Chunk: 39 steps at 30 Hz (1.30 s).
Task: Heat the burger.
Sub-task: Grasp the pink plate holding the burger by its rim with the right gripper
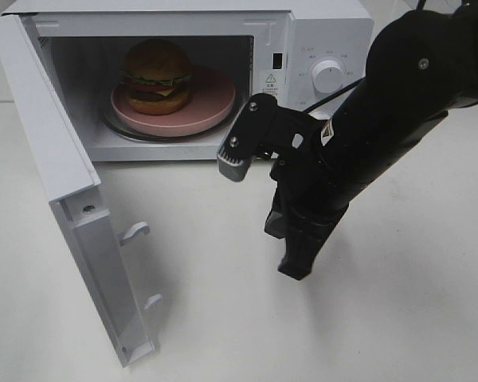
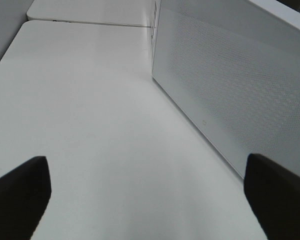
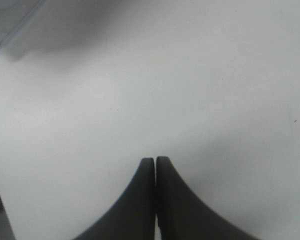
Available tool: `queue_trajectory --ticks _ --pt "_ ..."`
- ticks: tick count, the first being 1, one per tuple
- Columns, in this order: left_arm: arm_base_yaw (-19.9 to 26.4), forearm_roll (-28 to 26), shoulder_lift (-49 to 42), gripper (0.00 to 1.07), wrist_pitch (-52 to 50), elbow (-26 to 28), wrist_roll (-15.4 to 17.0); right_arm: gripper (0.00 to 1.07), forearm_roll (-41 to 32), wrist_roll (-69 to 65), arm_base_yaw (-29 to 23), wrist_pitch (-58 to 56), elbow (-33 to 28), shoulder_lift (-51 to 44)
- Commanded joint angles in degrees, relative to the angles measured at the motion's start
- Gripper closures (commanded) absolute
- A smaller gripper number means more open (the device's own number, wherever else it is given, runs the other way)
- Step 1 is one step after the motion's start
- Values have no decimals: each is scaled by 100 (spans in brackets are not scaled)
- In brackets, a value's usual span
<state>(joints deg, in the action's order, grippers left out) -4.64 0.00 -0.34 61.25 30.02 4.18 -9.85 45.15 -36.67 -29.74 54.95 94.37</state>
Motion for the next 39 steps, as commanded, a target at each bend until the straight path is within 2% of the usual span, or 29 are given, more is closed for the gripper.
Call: queue_trajectory --ticks 1,7,9,10,12,15,17,18,19,20,21,22,23,25,26,28,31,39 --pt "23 0 -80 9 -17 6 11 106 510 1197 0 -80 97 -69" --pt "23 0 -80 9 -17 6 11 105 1375 1982 0 -63 103 -69" --pt "23 0 -80 9 -17 6 11 104 2000 2103 0 23 103 -69" --pt "23 0 -80 9 -17 6 11 104 2000 2103 0 23 103 -69" --pt "23 0 -80 9 -17 6 11 100 2664 2086 0 132 149 -69" --pt "23 0 -80 9 -17 6 11 98 2756 2045 0 201 166 -69" --pt "23 0 -80 9 -17 6 11 88 3014 1782 0 544 201 -69" --pt "23 0 -80 9 -17 6 11 88 3014 1782 0 544 201 -69" --pt "23 0 -80 9 -17 6 11 78 3128 1604 0 837 212 -69" --pt "23 0 -80 9 -17 6 11 63 3191 1473 0 1129 212 -69" --pt "23 0 -80 9 -17 6 11 63 3191 1473 0 1129 212 -69" --pt "23 0 -80 9 -17 6 11 54 3249 1415 0 1255 212 -69" --pt "23 0 -80 9 -17 6 11 54 3249 1415 0 1255 212 -69" --pt "23 0 -80 9 -17 6 11 20 3415 1346 0 1547 212 -63" --pt "23 0 -80 9 -17 6 11 20 3415 1346 0 1547 212 -63" --pt "23 0 -80 9 -17 6 11 8 3438 1346 0 1530 258 23" --pt "23 0 -80 9 -17 6 11 7 3443 1324 0 1518 292 74" --pt "23 0 -80 9 -17 6 11 10 3443 1112 -23 1507 888 613"
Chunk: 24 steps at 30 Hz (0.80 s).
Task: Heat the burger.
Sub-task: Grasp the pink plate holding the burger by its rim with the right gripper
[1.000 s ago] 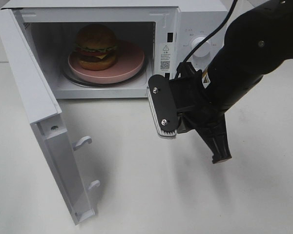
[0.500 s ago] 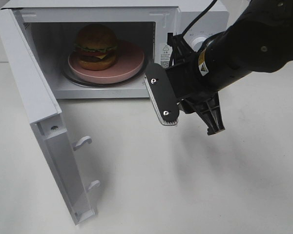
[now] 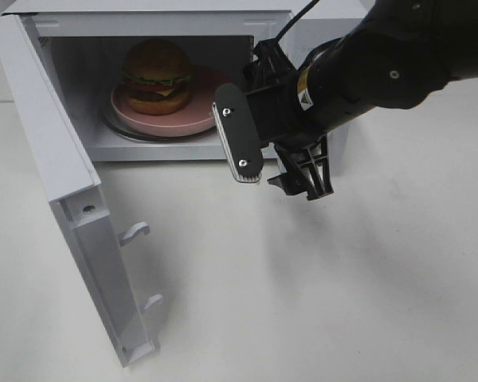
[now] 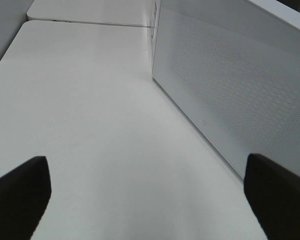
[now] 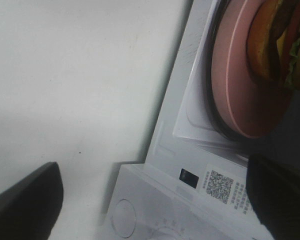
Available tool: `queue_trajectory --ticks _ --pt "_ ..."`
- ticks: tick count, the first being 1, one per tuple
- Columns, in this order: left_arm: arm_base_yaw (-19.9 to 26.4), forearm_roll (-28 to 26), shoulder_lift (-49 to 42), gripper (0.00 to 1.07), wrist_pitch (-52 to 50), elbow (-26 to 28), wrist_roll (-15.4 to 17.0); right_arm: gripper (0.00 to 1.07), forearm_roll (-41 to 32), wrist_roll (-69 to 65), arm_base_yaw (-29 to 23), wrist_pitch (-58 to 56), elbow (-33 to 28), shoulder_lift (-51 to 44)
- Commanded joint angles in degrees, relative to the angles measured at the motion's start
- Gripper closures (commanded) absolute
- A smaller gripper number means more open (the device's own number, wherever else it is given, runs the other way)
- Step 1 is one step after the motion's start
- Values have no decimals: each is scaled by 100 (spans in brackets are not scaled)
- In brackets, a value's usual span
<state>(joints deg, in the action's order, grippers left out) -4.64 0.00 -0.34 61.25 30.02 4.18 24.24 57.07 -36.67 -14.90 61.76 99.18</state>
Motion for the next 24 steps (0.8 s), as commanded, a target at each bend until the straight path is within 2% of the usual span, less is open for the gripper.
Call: queue_trajectory --ticks 1,10,24 --pt "23 0 -80 9 -17 6 11 11 34 -80 -23 23 327 252" --pt "23 0 -80 9 -17 6 11 13 172 -120 -155 29 917 848" --pt "23 0 -80 9 -17 6 11 17 132 -281 -155 -23 2217 1937"
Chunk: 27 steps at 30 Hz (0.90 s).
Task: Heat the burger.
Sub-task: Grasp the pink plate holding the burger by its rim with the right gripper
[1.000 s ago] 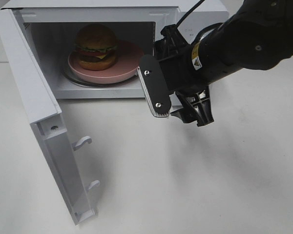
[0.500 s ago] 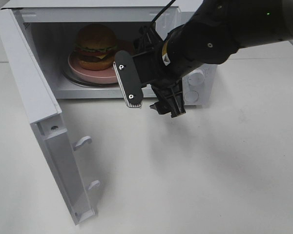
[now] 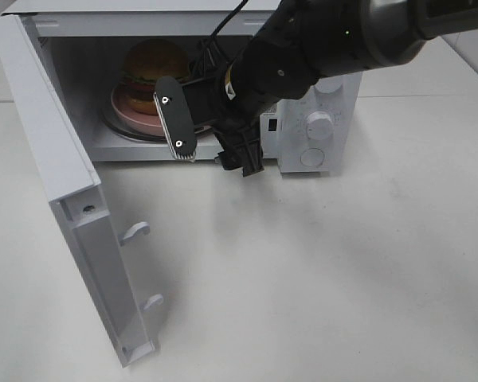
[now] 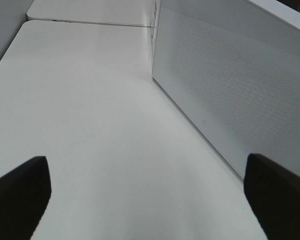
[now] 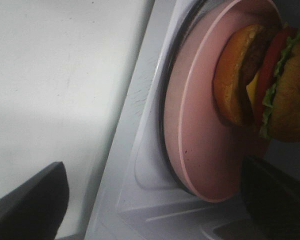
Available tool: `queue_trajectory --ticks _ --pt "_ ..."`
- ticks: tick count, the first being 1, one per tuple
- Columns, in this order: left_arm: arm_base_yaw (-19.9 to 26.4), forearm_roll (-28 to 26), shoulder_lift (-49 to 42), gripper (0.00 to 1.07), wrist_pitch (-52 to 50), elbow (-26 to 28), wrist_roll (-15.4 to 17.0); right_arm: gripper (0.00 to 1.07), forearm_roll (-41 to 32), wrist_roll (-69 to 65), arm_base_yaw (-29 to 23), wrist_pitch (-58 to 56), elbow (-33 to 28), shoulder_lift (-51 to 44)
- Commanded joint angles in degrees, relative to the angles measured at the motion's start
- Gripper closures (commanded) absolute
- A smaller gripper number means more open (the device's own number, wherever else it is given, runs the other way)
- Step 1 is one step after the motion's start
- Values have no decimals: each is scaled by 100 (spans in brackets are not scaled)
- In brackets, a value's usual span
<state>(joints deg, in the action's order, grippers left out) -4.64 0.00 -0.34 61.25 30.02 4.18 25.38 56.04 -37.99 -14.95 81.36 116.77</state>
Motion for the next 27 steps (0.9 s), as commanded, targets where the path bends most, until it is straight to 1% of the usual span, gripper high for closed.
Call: queue_trajectory --ticks 1,2,4,5,6,8,9,10,12,15,17,21,22,27 --pt "23 0 -80 9 -17 6 11 19 23 -218 -23 -109 470 327" --pt "23 0 -80 9 -17 6 11 19 23 -218 -23 -109 470 327" --pt "23 0 -80 9 -17 6 11 20 0 -218 -23 -235 791 556" --pt "23 0 -80 9 -17 6 11 20 0 -218 -23 -235 791 556" --pt "23 0 -80 9 -17 6 11 21 -6 -252 -23 -304 997 716" --pt "23 0 -80 9 -17 6 11 21 -17 -292 -23 -315 1077 779" --pt "23 0 -80 9 -17 6 11 22 -92 -350 -23 -321 1266 911" --pt "23 0 -80 9 -17 6 11 22 -92 -350 -23 -321 1266 911" --pt "23 0 -80 9 -17 6 11 23 -149 -361 -23 -441 1518 1140" --pt "23 0 -80 9 -17 6 11 23 -172 -372 -17 -487 1679 1278" --pt "23 0 -80 9 -17 6 11 24 -315 -447 -6 -533 1908 1438" --pt "23 0 -80 9 -17 6 11 25 -470 -447 40 -584 2131 1604" --pt "23 0 -80 9 -17 6 11 25 -596 -447 63 -590 2280 1725" --pt "23 0 -80 9 -17 6 11 27 -814 -447 201 -579 2555 1914"
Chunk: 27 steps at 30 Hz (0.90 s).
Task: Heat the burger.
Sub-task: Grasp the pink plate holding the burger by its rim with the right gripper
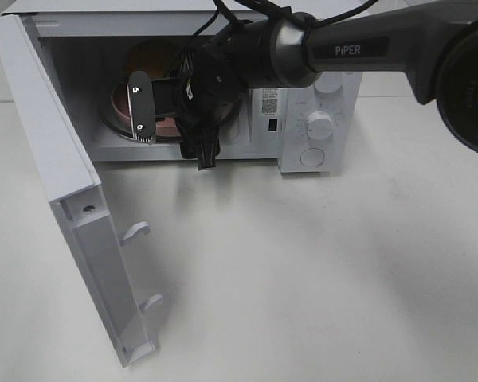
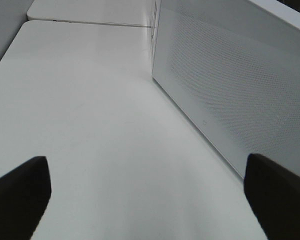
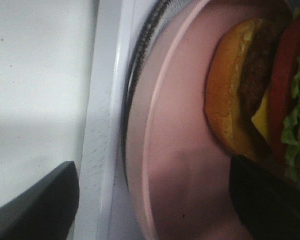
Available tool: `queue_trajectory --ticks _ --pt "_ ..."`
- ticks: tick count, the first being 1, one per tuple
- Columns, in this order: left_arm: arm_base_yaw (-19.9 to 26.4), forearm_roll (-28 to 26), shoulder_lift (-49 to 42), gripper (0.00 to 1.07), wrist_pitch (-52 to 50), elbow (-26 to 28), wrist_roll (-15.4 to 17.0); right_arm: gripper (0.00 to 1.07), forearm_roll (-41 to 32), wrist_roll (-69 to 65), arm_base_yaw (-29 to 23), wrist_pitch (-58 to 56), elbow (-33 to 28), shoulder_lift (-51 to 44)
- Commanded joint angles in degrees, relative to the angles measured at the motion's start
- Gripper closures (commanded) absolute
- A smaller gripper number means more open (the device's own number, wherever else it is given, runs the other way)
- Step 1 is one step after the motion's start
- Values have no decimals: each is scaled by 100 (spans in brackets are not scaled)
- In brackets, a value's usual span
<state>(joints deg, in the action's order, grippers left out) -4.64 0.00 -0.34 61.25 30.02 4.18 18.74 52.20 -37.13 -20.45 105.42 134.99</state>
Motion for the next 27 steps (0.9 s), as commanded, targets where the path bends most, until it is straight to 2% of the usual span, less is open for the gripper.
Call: queue_trajectory --ticks 1,8,11,13,16,18,19,20,21,23,27 --pt "23 0 -80 9 -17 6 11 27 -149 -63 115 -29 149 92" --pt "23 0 -80 9 -17 6 11 31 -676 132 246 -29 447 384" --pt "23 0 -80 9 -17 6 11 32 -688 132 246 -23 447 401" --pt "23 0 -80 9 -17 6 11 44 -693 132 246 23 464 441" --pt "23 0 -80 9 -17 6 11 48 -705 132 246 29 464 453" --pt "23 0 -80 9 -17 6 11 70 -785 223 246 23 464 453" --pt "23 0 -80 9 -17 6 11 70 -785 223 246 23 464 453" --pt "23 0 -80 9 -17 6 11 77 -791 223 246 17 464 453" --pt "23 0 -80 9 -17 6 11 77 -791 223 246 17 464 453" --pt "23 0 -80 9 -17 6 11 101 -831 223 229 -80 464 447" --pt "23 0 -80 9 -17 6 11 107 -831 235 138 -241 464 430"
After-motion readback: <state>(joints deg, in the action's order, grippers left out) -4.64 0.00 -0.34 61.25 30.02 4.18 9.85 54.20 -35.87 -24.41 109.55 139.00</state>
